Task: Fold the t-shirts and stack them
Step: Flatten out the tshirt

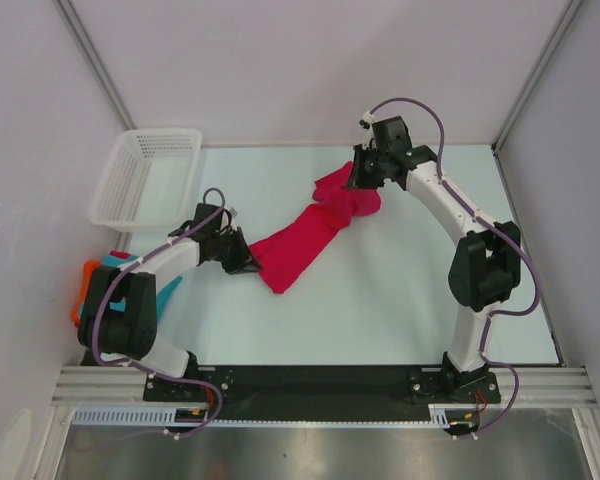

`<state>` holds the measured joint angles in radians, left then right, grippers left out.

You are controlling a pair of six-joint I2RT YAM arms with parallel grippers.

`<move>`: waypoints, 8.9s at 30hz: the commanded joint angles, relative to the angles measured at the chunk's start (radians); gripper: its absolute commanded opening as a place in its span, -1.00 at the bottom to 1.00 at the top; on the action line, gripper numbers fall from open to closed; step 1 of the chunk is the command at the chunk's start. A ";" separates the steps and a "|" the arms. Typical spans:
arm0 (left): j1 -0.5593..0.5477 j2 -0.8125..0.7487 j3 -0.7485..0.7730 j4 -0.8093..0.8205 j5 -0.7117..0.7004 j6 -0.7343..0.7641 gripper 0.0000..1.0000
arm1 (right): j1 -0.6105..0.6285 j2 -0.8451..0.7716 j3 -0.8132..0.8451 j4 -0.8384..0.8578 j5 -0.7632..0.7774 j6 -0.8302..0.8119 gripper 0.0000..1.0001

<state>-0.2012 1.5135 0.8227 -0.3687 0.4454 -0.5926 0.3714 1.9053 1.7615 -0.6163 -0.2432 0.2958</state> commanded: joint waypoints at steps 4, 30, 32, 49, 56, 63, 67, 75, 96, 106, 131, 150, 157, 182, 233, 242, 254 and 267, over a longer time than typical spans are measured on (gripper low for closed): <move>-0.023 0.001 0.032 0.065 0.024 -0.041 -1.00 | 0.008 -0.043 0.038 0.004 0.013 0.003 -1.00; 0.198 -0.225 1.058 -0.610 -0.163 0.034 -1.00 | 0.015 -0.491 0.300 -0.140 0.478 -0.101 -1.00; 0.198 -0.240 1.072 -0.622 -0.159 0.024 -1.00 | 0.023 -0.512 0.308 -0.154 0.482 -0.096 -1.00; 0.198 -0.095 0.951 -0.488 -0.263 0.014 -1.00 | -0.020 -0.359 0.129 -0.120 0.398 -0.090 -1.00; 0.226 0.198 0.960 -0.432 -0.356 0.007 -1.00 | -0.054 -0.024 0.151 -0.076 0.332 -0.107 -1.00; 0.244 0.392 1.217 -0.502 -0.428 0.007 -1.00 | -0.055 0.193 0.412 -0.114 0.416 -0.145 -1.00; 0.252 0.499 1.412 -0.576 -0.430 0.008 -1.00 | -0.066 0.281 0.578 -0.155 0.476 -0.162 -1.00; 0.260 0.583 1.512 -0.590 -0.421 0.008 -0.99 | -0.101 0.362 0.648 -0.155 0.476 -0.141 -1.00; 0.085 0.182 0.684 -0.294 -0.361 0.070 0.08 | -0.092 0.031 -0.093 0.069 0.312 -0.041 0.04; -0.049 -0.088 0.239 -0.148 -0.344 0.024 0.08 | -0.052 -0.238 -0.407 0.107 0.351 -0.008 0.00; -0.150 0.125 -0.008 0.278 -0.228 -0.029 0.09 | -0.042 -0.221 -0.494 0.072 0.400 0.002 -0.01; -0.150 0.217 0.029 0.376 -0.128 -0.055 -1.00 | -0.042 -0.144 -0.444 0.027 0.394 0.006 -0.32; -0.150 0.126 0.069 0.263 -0.186 -0.036 -1.00 | -0.045 -0.112 -0.442 0.029 0.439 0.005 -0.03; -0.075 -0.174 0.322 -0.188 -0.310 0.030 -1.00 | -0.101 -0.117 -0.540 0.075 0.453 -0.004 0.09; 0.128 -0.254 0.211 -0.190 -0.274 0.042 -1.00 | 0.077 -0.115 -0.588 0.064 0.386 0.072 -0.26; 0.135 -0.254 0.222 -0.194 -0.272 0.045 -1.00 | 0.086 -0.100 -0.600 0.090 0.302 0.054 -1.00; 0.151 -0.202 0.395 -0.259 -0.249 0.079 -0.99 | 0.092 -0.186 -0.458 0.015 0.514 -0.009 -1.00; 0.183 0.051 1.175 -0.589 -0.120 0.103 -1.00 | 0.041 -0.115 0.253 -0.238 0.618 -0.113 -1.00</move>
<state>-0.0280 1.5711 1.9305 -0.8608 0.2726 -0.5060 0.4202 1.7855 1.9835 -0.7361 0.3634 0.2073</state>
